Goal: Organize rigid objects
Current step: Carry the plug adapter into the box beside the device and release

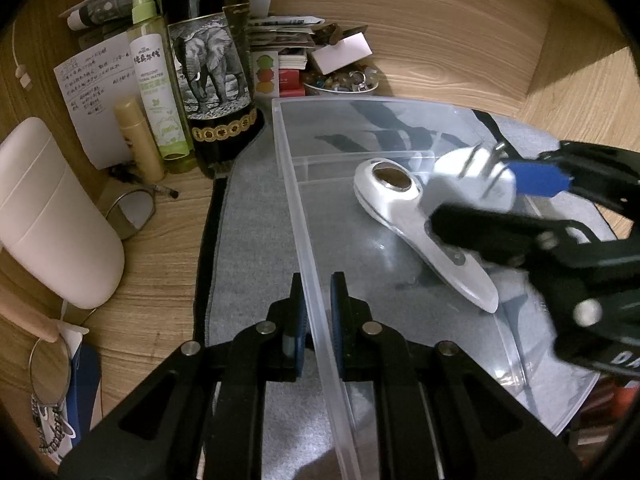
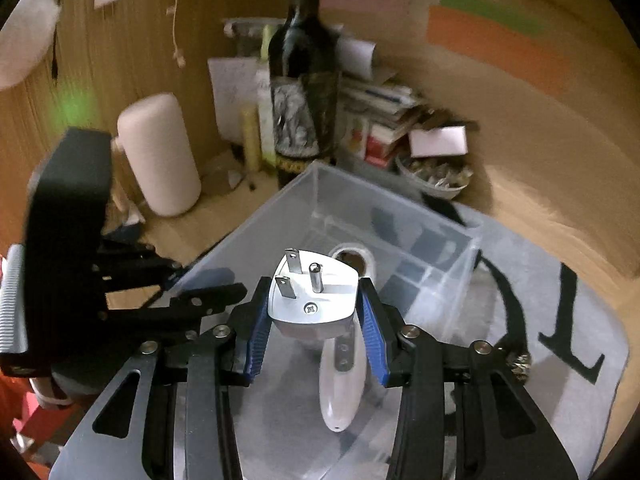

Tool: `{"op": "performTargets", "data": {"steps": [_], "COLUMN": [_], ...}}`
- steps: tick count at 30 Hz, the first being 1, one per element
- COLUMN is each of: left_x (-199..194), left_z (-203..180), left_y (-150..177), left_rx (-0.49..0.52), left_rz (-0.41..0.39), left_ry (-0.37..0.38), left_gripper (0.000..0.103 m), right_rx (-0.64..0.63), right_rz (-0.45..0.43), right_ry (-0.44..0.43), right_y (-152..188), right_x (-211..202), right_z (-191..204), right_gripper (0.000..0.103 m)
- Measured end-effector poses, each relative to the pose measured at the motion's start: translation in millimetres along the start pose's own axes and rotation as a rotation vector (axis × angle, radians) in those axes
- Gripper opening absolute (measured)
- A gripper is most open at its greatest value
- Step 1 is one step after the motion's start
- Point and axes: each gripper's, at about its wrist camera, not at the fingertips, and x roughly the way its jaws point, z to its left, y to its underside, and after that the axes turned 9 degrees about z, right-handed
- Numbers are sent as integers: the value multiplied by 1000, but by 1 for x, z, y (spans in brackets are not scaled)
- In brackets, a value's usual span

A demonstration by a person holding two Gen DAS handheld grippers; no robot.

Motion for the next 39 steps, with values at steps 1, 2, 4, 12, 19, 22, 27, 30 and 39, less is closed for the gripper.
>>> {"op": "performTargets", "data": {"steps": [1, 2, 4, 12, 19, 22, 27, 30, 39], "left_x": [0, 0, 0, 1, 1, 1, 1, 1, 1], "left_z": [0, 0, 0, 1, 1, 0, 0, 0, 0], "left_y": [0, 0, 0, 0, 0, 1, 1, 1, 1], "left_rx": [1, 2, 4, 6, 5, 5, 4, 5, 5], "left_rz": [-1, -1, -2, -3, -1, 0, 0, -1, 2], "left_ry": [0, 0, 1, 2, 3, 2, 3, 2, 0], "left_gripper": [11, 11, 11, 11, 11, 11, 11, 11, 11], "right_rx": [-3, -7, -17, -48, -53, -40, -28, -25, -18], "right_rz": [14, 30, 62, 179, 185, 156, 130, 108, 0], "right_ry": [-8, -13, -24, -18, -14, 5, 3, 10, 63], "right_y": [-1, -2, -3, -5, -6, -5, -2, 0, 9], "right_x": [4, 8, 16, 43, 45, 40, 33, 26, -13], "right_z": [0, 0, 0, 0, 0, -2, -5, -7, -18], "right_gripper": [38, 38, 38, 38, 40, 49, 51, 51, 60]}}
